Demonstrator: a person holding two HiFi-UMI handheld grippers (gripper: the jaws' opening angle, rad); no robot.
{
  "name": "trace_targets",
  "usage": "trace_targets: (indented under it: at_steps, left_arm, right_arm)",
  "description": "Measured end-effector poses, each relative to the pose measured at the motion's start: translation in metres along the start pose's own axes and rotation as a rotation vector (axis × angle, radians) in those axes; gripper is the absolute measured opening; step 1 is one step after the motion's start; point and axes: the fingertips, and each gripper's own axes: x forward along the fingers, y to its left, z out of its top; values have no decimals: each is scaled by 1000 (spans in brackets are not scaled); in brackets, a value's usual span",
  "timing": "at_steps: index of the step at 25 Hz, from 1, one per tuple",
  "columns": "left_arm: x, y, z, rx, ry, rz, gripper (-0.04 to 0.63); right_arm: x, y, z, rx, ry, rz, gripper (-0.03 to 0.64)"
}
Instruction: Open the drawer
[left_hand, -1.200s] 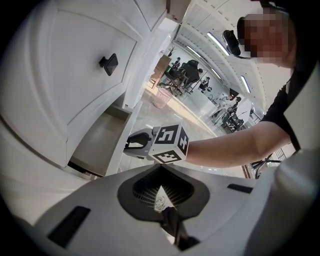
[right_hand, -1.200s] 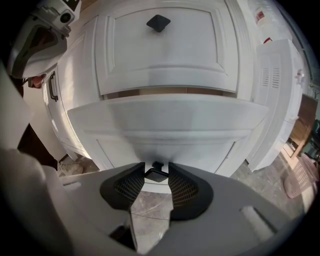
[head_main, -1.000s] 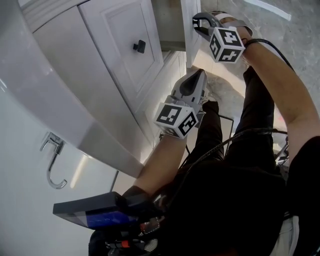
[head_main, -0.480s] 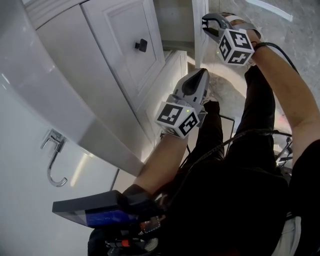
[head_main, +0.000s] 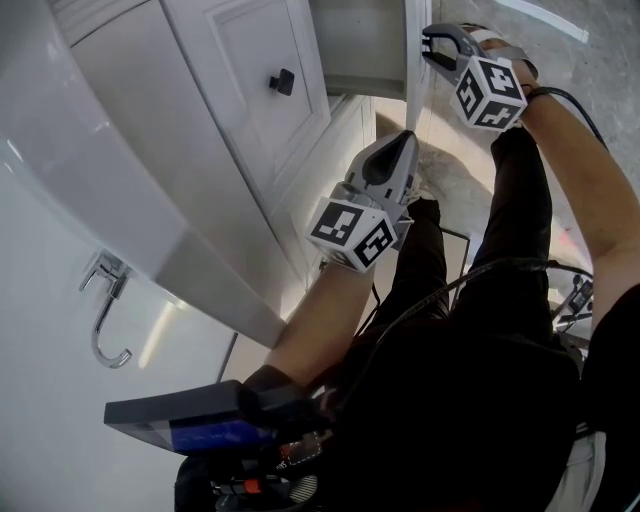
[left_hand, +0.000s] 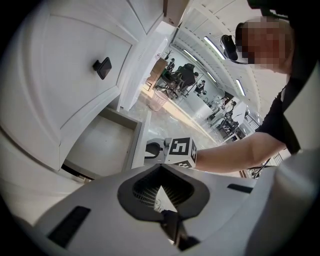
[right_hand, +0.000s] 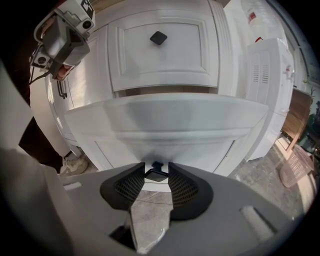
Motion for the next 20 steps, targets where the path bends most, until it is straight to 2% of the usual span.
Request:
trace_targets:
  at_steps: [20]
  left_arm:
    - [-3,-2,6,33,-7,-2,0]
  right_arm:
    - [-27,4,-28,8,14,-6,143]
